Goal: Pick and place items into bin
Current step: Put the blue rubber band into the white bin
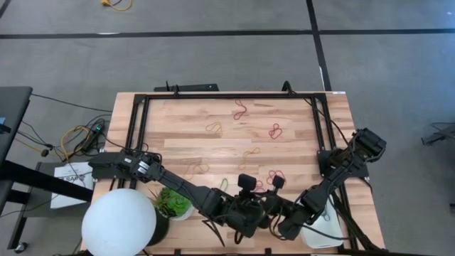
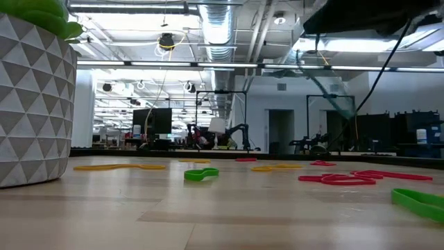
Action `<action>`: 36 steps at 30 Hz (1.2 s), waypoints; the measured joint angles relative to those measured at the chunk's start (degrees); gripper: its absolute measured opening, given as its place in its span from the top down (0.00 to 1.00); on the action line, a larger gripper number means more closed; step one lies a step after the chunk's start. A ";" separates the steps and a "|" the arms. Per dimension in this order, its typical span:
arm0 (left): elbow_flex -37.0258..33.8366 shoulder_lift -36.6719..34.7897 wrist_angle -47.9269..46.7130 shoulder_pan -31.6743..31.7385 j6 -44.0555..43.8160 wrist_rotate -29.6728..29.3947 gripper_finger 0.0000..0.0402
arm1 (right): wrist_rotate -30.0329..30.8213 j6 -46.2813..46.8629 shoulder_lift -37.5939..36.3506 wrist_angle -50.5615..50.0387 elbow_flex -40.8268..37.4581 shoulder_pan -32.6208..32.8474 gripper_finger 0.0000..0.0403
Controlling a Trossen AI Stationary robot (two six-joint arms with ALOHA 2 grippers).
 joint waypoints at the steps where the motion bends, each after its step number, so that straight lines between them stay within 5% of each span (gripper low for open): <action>1: 0.00 0.00 -0.17 0.07 -0.05 0.20 0.97 | 0.06 0.47 0.00 -0.64 0.00 0.00 0.98; 12: -0.03 0.00 -6.75 0.28 -5.23 -1.59 0.77 | 0.10 1.93 -0.22 -3.72 0.12 1.77 1.00; 15: -0.04 -0.05 -11.27 0.28 -7.72 -7.11 0.74 | 0.16 3.97 -2.57 -12.24 2.47 3.78 1.00; 19: -0.04 -0.34 -19.47 0.27 -12.79 -12.77 0.74 | -2.05 17.85 -7.95 -33.08 7.03 7.44 1.00; 27: -0.04 -0.76 -30.69 0.01 -23.67 -13.75 0.74 | -36.65 59.93 -14.92 -70.05 9.92 14.70 1.00; 30: -0.04 -0.76 -31.75 -0.07 -25.11 -13.73 0.74 | -43.82 72.17 -13.74 -81.19 9.70 17.55 1.00; 36: -0.04 -0.76 -32.24 -0.13 -25.47 -13.74 0.74 | -58.16 80.77 -10.77 -77.52 8.20 23.81 1.00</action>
